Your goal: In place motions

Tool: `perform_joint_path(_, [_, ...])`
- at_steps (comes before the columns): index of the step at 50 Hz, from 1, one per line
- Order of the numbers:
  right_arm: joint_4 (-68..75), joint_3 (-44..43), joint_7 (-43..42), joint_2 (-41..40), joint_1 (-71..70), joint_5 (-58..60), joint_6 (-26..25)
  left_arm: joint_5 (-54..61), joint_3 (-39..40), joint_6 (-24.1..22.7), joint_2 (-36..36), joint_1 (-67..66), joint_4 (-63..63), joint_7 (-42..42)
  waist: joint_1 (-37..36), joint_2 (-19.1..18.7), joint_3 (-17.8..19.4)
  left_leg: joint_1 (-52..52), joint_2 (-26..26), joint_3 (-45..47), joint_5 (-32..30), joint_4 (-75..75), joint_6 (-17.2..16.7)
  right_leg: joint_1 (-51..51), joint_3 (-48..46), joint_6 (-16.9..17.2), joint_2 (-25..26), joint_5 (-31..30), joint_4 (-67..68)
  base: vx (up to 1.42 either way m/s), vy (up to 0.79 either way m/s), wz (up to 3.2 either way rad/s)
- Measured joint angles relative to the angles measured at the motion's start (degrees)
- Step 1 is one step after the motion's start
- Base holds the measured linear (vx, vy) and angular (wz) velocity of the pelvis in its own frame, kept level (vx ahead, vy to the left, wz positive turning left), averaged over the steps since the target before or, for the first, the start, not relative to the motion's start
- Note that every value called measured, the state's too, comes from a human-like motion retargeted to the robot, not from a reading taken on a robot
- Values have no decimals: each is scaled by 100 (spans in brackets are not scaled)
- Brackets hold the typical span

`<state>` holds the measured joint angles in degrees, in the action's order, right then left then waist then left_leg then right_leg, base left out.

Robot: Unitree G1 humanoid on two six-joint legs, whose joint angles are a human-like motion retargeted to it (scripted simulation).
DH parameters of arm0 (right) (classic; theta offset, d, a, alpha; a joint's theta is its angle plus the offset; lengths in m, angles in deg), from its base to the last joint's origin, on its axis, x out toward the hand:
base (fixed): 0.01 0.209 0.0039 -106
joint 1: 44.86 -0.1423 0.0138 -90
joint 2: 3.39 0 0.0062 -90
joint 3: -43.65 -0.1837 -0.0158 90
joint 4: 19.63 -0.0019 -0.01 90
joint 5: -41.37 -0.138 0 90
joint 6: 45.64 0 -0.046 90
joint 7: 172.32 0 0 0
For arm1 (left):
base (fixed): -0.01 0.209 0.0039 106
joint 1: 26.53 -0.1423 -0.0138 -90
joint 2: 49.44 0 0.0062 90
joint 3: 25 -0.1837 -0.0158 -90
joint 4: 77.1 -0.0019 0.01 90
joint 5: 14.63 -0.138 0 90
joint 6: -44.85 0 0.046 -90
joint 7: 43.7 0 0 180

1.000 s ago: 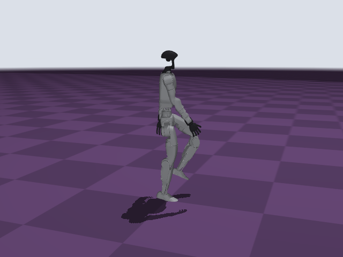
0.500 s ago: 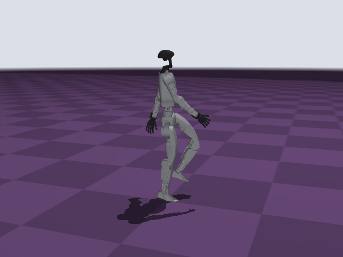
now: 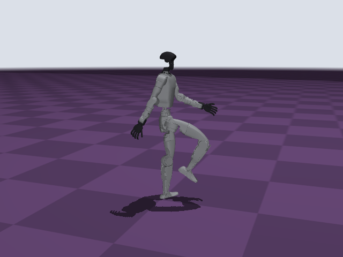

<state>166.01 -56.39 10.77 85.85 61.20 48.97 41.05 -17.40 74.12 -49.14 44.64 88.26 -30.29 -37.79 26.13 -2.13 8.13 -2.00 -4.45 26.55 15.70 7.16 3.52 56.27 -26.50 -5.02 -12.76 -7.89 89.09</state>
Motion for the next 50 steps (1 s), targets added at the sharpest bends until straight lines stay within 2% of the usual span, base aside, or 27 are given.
perform_joint_path(4, [177, -99, -84, 14, 215, -22, -207, 201, -138, -150, -11, 228, 541, -174, 143, -57, 13, 58, -160, -108, -58, 31, 6, 671, -354, -239, 156, 227, -202, 7, -8, 21])
perform_joint_path(8, [177, -201, -43, -86, 221, -144, -259, 351, -437, -197, 181, 144, 581, -138, -154, -23, -185, -9, -97, -5, -10, 13, 17, 183, -349, -189, 169, 204, -601, 11, -6, -19])
perform_joint_path(14, [-483, 254, 179, -292, -311, -188, 29, 12, -276, -202, 419, -312, -84, 349, -608, 181, -347, -348, 171, 259, 66, -235, -65, -2002, -38, 38, 238, -104, -1734, -1, -1, -59])
perform_joint_path(17, [-634, 574, 218, -357, -719, 7, 59, -390, -92, -178, 589, -815, -648, 632, -1003, 144, -565, -459, 209, 407, 112, -301, -195, -3265, 245, 150, 684, -298, -3037, 6, -9, -96])
perform_joint_path(20, [-627, 871, 184, -450, -1173, 155, 59, -736, 170, -120, 750, -1440, -1388, 829, -1428, 117, -943, -445, 302, 477, 172, -316, -293, -4440, 962, 358, 1334, -614, -4938, 16, -9, -96])
perform_joint_path(21, [-641, 949, 154, -486, -1321, 174, 71, -820, 275, -69, 775, -1642, -1671, 829, -1490, 161, -1092, -409, 408, 479, 206, -306, -306, -4817, 1086, 423, 1374, -716, -5639, 14, -11, -62])
perform_joint_path(22, [-663, 1029, 124, -525, -1467, 183, 85, -903, 379, -14, 791, -1840, -1958, 811, -1558, 205, -1235, -373, 511, 506, 244, -288, -322, -5178, 1164, 530, 1394, -605, -6313, 11, -13, -49])
perform_joint_path(23, [-702, 1113, 93, -569, -1610, 169, 106, -984, 481, 50, 792, -2027, -2254, 756, -1640, 251, -1366, -338, 610, 582, 288, -253, -344, -5508, 1147, 720, 1373, -72, -6931, 7, -14, -73])
perform_joint_path(25, [-759, 1368, 67, -697, -1923, 38, 118, -1270, 774, 110, 722, -2309, -3080, 531, -1933, 418, -1507, -345, 778, 826, 378, -54, -422, -6031, 1000, 630, 1321, 842, -7799, 3, -13, -115])
perform_joint_path(26, [-846, 1469, 83, -756, -2061, -53, 99, -1406, 863, 195, 669, -2425, -3496, 426, -2128, 500, -1517, -254, 820, 832, 319, 241, -473, -6086, 1151, 567, 1266, 903, -8018, 4, -9, -125])
perform_joint_path(28, [-1109, 1600, 120, -879, -2348, -196, 48, -1633, 969, 413, 572, -2615, -4269, 240, -2534, 656, -1478, 213, 673, 967, -167, 1385, -589, -6100, 1445, 634, 1060, 862, -8238, 0, -17, -85])
perform_joint_path(30, [-1482, 1630, 142, -990, -2755, -247, 22, -1602, 982, 583, 505, -2807, -4745, 130, -2743, 790, -1276, 1156, -63, 1044, -1052, 3435, -612, -6002, 1483, 760, 853, 798, -8213, -19, -24, -12])
perform_joint_path(32, [-1970, 1727, 116, -1096, -3273, -350, 74, -1378, 1165, 524, 480, -3042, -4878, 70, -2983, 802, -691, 2091, -481, 501, -1296, 5172, -512, -6170, 1588, 736, 890, 662, -8266, -37, -27, -29])
perform_joint_path(33, [-2200, 1773, 115, -1154, -3570, -402, 109, -1290, 1298, 462, 483, -3155, -4896, 97, -2991, 828, -453, 2493, -673, 405, -1110, 5962, -507, -6216, 1565, 690, 911, 605, -8299, -43, -22, -27])
perform_joint_path(35, [-2586, 1675, 40, -1279, -4167, -459, 152, -1293, 1477, 394, 524, -3326, -5003, 250, -3277, 825, -126, 3487, -1387, 374, -777, 7455, -387, -6195, 1690, 548, 1045, 481, -8389, -38, -18, -57])
perform_joint_path(38, [-3094, 1435, -172, -1371, -4796, -718, 316, -1586, 1533, 450, 627, -3722, -5252, 185, -4085, 848, 90, 5041, -2083, 246, -314, 8863, -134, -6078, 1976, 380, 1102, 261, -8492, -11, -10, -122])
perform_joint_path(40, [-3477, 1368, -176, -1393, -5041, -854, 426, -1655, 1459, 454, 624, -4094, -5405, 156, -4600, 961, 84, 5977, -2309, 255, -86, 9309, 87, -5932, 2210, 284, 1063, 153, -8493, 16, -1, -129])
perform_joint_path(42, [-3828, 1362, -125, -1379, -5168, -772, 507, -1733, 1387, 545, 587, -4525, -5422, 263, -4925, 1219, 40, 6474, -2245, 595, 48, 9240, 466, -5674, 2412, 275, 813, 141, -8298, 29, 4, -68])
perform_joint_path(44, [-4147, 1413, -87, -1312, -5288, -517, 572, -1918, 1463, 624, 565, -4811, -5422, 402, -5037, 1419, -4, 6744, -2115, 858, 86, 9067, 698, -5435, 2490, 245, 636, 148, -8129, 17, 6, -16])
perform_joint_path(47, [-4479, 1548, -165, -1195, -5467, 23, 672, -2122, 1635, 640, 522, -4913, -5408, 613, -5020, 1492, 22, 6579, -2060, 1041, 28, 8867, 691, -5329, 2439, 209, 570, 186, -8002, 0, 0, 6])
perform_joint_path(50, [-4544, 1624, -402, -1135, -5536, 376, 746, -2097, 1700, 602, 434, -4809, -5267, 661, -4879, 1363, 4, 6015, -2007, 843, -91, 8790, 405, -5452, 2279, 179, 715, 217, -8059, -4, -3, 38])
